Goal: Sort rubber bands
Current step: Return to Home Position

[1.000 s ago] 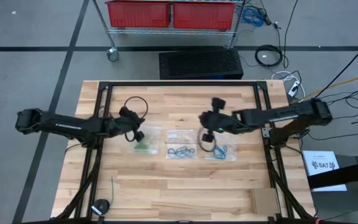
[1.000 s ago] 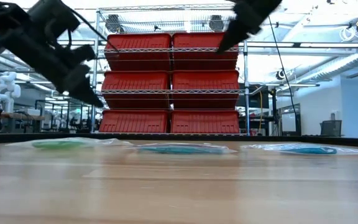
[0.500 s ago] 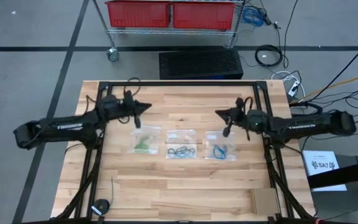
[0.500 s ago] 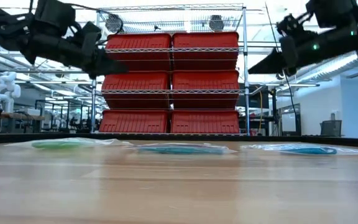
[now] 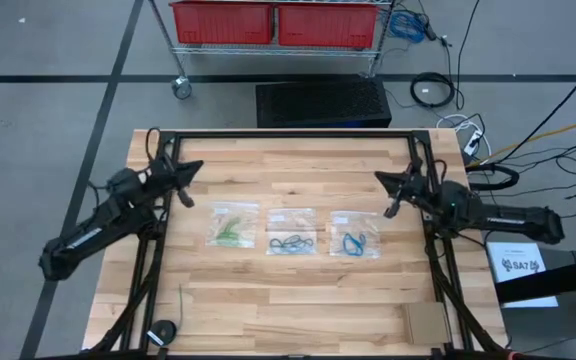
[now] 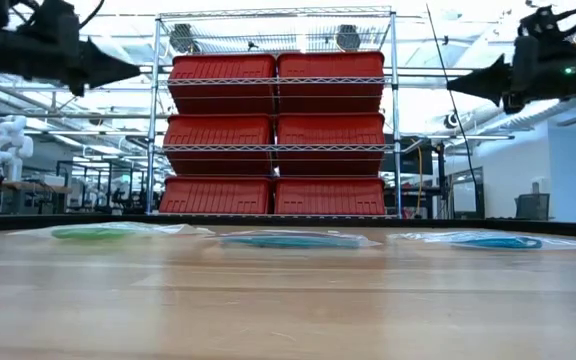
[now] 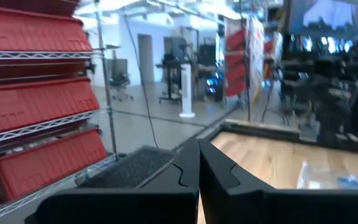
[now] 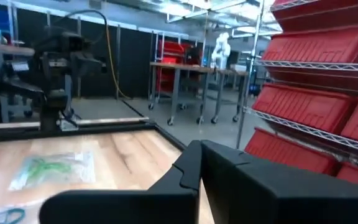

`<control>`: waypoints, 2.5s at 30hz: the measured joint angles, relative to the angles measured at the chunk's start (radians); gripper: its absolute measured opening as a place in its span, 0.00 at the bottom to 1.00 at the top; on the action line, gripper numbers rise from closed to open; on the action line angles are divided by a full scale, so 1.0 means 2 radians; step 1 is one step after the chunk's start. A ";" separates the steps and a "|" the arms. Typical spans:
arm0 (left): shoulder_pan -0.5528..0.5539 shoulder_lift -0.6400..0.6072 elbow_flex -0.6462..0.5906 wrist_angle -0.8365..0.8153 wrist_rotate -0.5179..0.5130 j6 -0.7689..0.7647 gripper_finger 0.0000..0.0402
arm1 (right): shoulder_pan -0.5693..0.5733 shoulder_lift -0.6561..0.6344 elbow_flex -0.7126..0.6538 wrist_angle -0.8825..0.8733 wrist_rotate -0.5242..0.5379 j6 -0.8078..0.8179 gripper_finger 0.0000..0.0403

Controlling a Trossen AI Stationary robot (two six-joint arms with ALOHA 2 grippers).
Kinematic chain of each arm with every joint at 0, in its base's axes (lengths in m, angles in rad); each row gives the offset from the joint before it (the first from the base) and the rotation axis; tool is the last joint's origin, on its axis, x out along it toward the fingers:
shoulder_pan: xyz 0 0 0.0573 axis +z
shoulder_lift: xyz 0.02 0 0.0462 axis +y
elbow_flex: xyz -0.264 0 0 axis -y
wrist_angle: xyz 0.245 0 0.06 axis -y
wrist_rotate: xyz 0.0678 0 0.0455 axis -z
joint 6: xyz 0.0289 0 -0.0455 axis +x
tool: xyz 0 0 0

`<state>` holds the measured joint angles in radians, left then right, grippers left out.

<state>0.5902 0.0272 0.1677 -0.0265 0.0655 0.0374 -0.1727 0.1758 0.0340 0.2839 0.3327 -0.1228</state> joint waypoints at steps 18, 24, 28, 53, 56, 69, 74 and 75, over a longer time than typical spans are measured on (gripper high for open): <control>-0.009 0.004 -0.079 0.016 -0.034 -0.016 0.00 | -0.032 0.015 -0.009 -0.118 -0.010 0.073 0.00; -0.013 0.083 -0.079 0.016 -0.023 -0.033 0.00 | -0.030 0.059 -0.009 -0.119 -0.013 0.081 0.00; -0.022 0.121 -0.079 0.019 0.012 -0.037 0.02 | -0.031 0.073 -0.009 -0.118 -0.013 0.086 0.00; -0.031 -0.003 -0.079 0.016 -0.034 0.024 0.03 | -0.006 -0.052 -0.009 -0.118 -0.022 0.013 0.00; -0.031 -0.003 -0.079 0.016 -0.034 0.027 0.03 | -0.006 -0.052 -0.009 -0.118 -0.023 0.029 0.00; -0.031 -0.003 -0.079 0.019 -0.036 0.025 0.03 | -0.006 -0.052 -0.009 -0.118 -0.024 0.026 0.00; -0.031 -0.003 -0.079 0.019 -0.036 0.025 0.03 | -0.006 -0.052 -0.009 -0.118 -0.024 0.026 0.00; -0.031 -0.003 -0.079 0.019 -0.036 0.025 0.03 | -0.006 -0.052 -0.009 -0.118 -0.024 0.026 0.00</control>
<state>0.5285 0.0219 0.0091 0.0116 -0.0059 0.0864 -0.1841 0.0723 0.0166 0.0475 0.2855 -0.0711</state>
